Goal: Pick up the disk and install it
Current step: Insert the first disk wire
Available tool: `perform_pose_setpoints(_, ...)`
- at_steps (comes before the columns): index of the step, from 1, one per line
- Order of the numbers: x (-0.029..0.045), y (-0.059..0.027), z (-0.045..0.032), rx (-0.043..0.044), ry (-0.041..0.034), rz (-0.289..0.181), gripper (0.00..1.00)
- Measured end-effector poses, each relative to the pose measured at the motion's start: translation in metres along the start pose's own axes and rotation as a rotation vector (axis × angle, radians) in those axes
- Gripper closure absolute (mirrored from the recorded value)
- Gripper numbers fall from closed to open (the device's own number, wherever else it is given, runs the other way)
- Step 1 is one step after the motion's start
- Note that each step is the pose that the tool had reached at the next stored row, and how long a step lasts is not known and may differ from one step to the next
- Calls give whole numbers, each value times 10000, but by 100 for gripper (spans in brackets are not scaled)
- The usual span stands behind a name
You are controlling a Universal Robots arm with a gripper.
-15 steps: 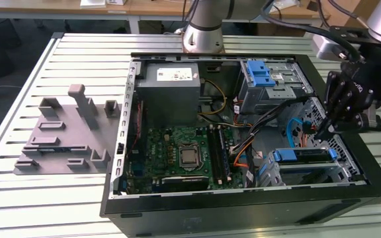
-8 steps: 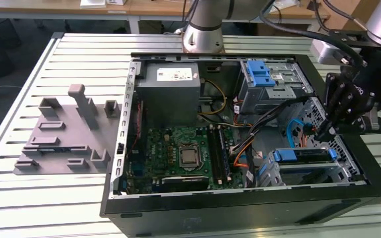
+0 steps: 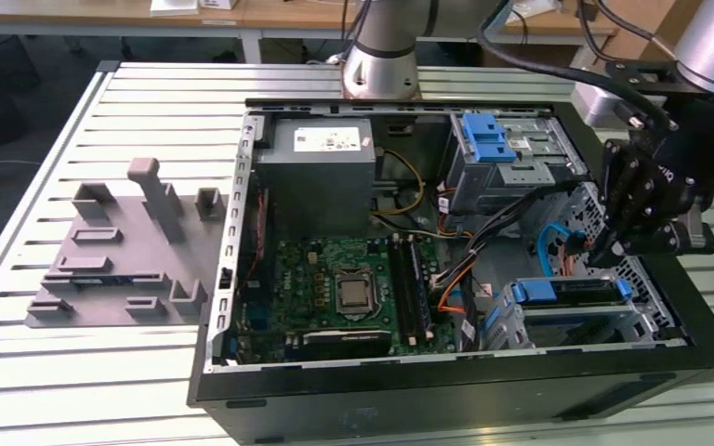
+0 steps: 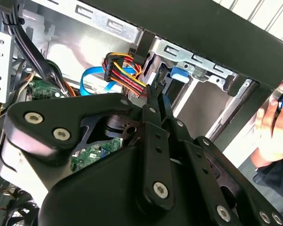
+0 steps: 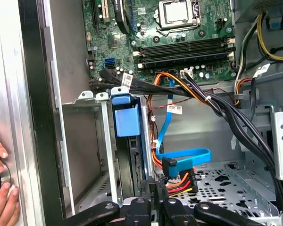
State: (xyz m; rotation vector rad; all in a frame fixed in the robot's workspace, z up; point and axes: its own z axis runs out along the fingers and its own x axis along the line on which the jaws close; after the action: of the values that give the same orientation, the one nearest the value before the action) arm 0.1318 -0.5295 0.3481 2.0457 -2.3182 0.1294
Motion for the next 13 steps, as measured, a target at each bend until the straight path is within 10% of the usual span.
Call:
perform_pose_setpoints(9, 24, 17, 26, 175, -59, -500, 84)
perform_pose_setpoints(13, 41, 55, 39, 241, -277, -501, 84)
